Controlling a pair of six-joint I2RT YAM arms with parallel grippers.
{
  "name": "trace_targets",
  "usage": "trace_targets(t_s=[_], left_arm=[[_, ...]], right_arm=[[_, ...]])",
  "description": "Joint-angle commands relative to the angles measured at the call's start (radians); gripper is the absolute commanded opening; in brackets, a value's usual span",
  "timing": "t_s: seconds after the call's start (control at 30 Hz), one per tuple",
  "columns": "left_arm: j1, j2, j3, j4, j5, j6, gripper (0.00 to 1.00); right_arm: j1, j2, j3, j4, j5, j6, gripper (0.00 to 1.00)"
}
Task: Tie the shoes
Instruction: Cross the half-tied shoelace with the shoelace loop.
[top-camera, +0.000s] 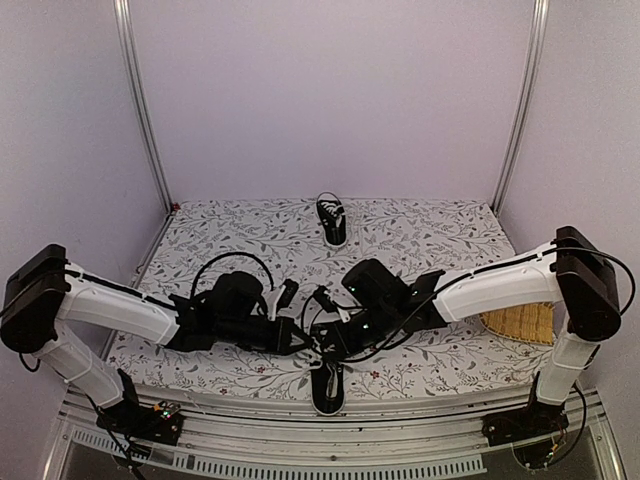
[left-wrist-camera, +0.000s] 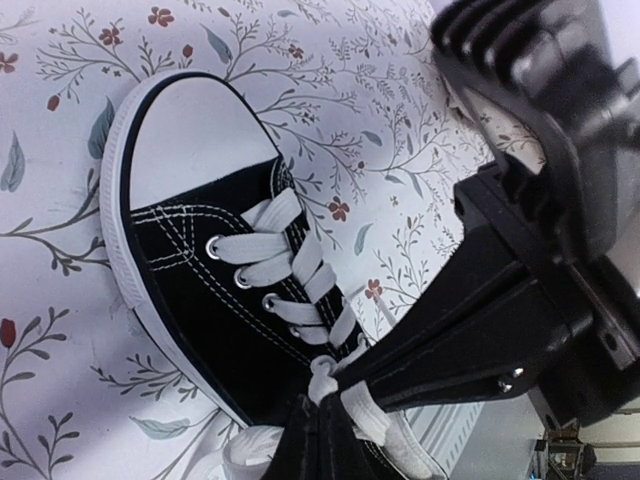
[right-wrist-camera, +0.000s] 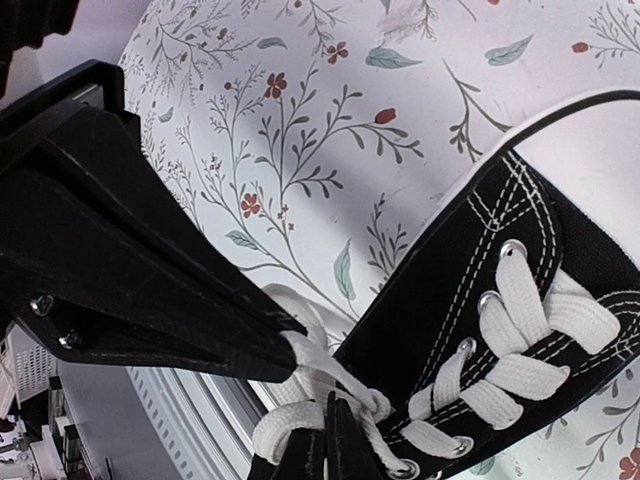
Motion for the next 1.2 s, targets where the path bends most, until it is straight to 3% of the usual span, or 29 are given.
trace_targets(t_s=[0.0, 0.7, 1.17], left_arm=[[0.022, -0.019, 0.026, 0.005, 0.017, 0.013, 0.00], [0.019, -0.068, -0.031, -0.008, 0.040, -0.016, 0.00], [-0.005, -0.055, -0.028, 0.009, 0.051, -0.022, 0.00]], right_arm=[[0.013, 0.017, 0.006, 0.041, -0.026, -0.007, 0.02], [0.013, 0.046, -0.009, 0.079, 0.140, 0.100, 0.02], [0.013, 0.065, -0.015, 0.133, 0.136, 0.118, 0.02]])
